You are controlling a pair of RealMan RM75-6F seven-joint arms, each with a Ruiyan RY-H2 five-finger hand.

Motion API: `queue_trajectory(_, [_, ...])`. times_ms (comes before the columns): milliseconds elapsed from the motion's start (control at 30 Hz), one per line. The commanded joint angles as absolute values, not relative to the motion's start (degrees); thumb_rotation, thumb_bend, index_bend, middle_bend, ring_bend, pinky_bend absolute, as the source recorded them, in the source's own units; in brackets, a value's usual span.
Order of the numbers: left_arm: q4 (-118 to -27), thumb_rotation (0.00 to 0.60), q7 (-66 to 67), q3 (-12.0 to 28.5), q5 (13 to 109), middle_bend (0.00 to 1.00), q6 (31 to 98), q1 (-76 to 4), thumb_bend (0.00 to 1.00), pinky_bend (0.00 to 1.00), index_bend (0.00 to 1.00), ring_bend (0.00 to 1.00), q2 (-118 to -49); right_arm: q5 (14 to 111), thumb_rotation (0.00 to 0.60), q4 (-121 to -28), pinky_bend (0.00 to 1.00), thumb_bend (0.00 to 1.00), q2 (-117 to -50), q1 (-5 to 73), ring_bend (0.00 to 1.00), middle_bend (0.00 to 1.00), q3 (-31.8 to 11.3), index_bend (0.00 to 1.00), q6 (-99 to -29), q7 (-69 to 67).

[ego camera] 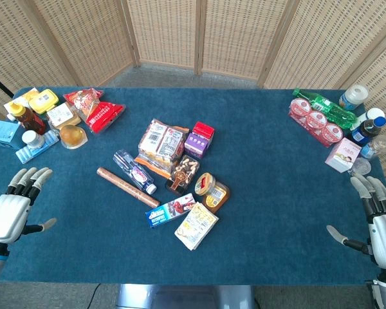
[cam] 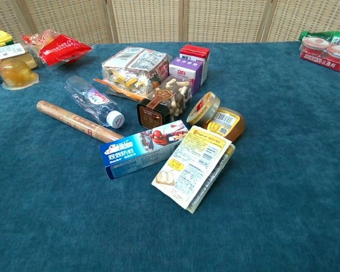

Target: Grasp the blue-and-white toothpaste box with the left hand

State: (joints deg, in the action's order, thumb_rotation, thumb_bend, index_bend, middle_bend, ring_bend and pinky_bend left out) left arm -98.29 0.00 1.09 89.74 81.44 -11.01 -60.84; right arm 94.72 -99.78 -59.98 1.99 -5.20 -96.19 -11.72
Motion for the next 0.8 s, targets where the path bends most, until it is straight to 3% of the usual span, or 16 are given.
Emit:
queue_trajectory(33, [-98.2, 0.6, 0.2, 1.0, 89.8, 0.0, 81.1, -11.1, 0.06, 0.0, 0.0, 0.0, -61.0, 94.7, 0.6, -99.8, 0.0, 0.0, -59.9, 2.0, 0.0, 0.0, -5.2, 0.0, -96.2, -11.8])
queue_trajectory(467, [-101.1, 0.6, 1.5, 0.4, 90.4, 0.0, 75.0, -14.5, 0.06, 0.0, 0.03, 0.0, -63.1, 94.1, 0.6, -99.9, 0.0, 0.0, -59.4, 1.7, 0.0, 0.0, -5.6, 0.0, -96.8, -12.8])
queue_trajectory(800, [-107.4, 0.6, 7.2, 0.3, 88.3, 0.0, 66.0, -19.5, 0.05, 0.0, 0.06, 0.0, -64.4, 94.2, 0.6, -100.1, 0.0, 0.0, -59.6, 1.8, 0.0, 0.0, -5.6, 0.0, -96.6, -12.2])
